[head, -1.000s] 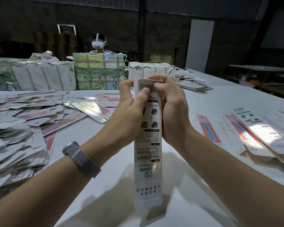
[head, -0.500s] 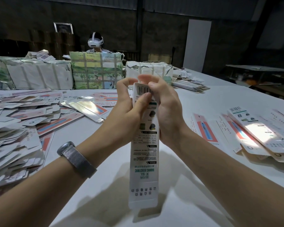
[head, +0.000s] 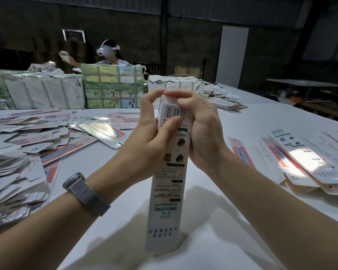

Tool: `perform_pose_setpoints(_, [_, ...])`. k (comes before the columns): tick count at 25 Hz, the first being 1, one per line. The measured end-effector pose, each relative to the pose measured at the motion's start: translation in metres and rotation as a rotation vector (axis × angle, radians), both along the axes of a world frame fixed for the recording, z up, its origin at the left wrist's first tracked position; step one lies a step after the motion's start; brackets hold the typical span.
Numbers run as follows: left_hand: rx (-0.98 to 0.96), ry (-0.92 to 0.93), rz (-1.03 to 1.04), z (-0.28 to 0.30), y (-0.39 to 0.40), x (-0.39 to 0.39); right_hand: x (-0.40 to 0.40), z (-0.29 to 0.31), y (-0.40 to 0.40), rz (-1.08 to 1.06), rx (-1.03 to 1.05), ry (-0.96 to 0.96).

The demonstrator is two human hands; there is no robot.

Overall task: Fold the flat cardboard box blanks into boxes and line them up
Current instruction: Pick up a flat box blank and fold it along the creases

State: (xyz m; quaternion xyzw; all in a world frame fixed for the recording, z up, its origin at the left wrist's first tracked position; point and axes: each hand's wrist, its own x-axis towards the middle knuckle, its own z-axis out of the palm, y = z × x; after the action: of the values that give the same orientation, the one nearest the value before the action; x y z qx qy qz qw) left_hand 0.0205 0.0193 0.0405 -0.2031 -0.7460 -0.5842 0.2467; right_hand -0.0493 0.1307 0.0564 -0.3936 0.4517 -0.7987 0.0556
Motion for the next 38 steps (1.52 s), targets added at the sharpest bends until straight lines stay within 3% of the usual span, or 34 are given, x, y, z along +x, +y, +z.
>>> perform_pose_setpoints(10, [0.152, -0.021, 0.046, 0.001, 0.005, 0.004, -0.001, -0.003, 0.001, -0.073, 0.083, 0.1])
perform_pose_setpoints(18, [0.088, 0.028, 0.146, 0.005, 0.002, 0.004, 0.007, -0.002, -0.006, -0.306, 0.109, 0.256])
perform_pose_setpoints(24, [0.203, 0.086, 0.204, 0.012, 0.003, 0.001, 0.016, 0.005, -0.006, -0.907, 0.347, 0.665])
perform_pose_setpoints(29, [0.313, -0.149, 0.231, 0.017, -0.005, 0.003, 0.025, 0.01, -0.008, -0.801, 0.665, 0.663])
perform_pose_setpoints(31, [0.397, -0.19, 0.125, 0.019, -0.007, 0.003, 0.024, 0.02, 0.0, -0.756, 0.738, 0.645])
perform_pose_setpoints(33, [0.48, -0.232, -0.064, 0.02, -0.012, 0.001, 0.02, 0.027, 0.011, -0.846, 0.841, 0.755])
perform_pose_setpoints(35, [0.413, -0.29, -0.223, 0.018, -0.014, -0.001, 0.011, 0.03, 0.023, -0.935, 0.903, 0.847])
perform_pose_setpoints(38, [0.195, -0.271, -0.071, 0.01, -0.019, -0.004, -0.031, 0.037, 0.051, -1.045, 1.126, 0.727])
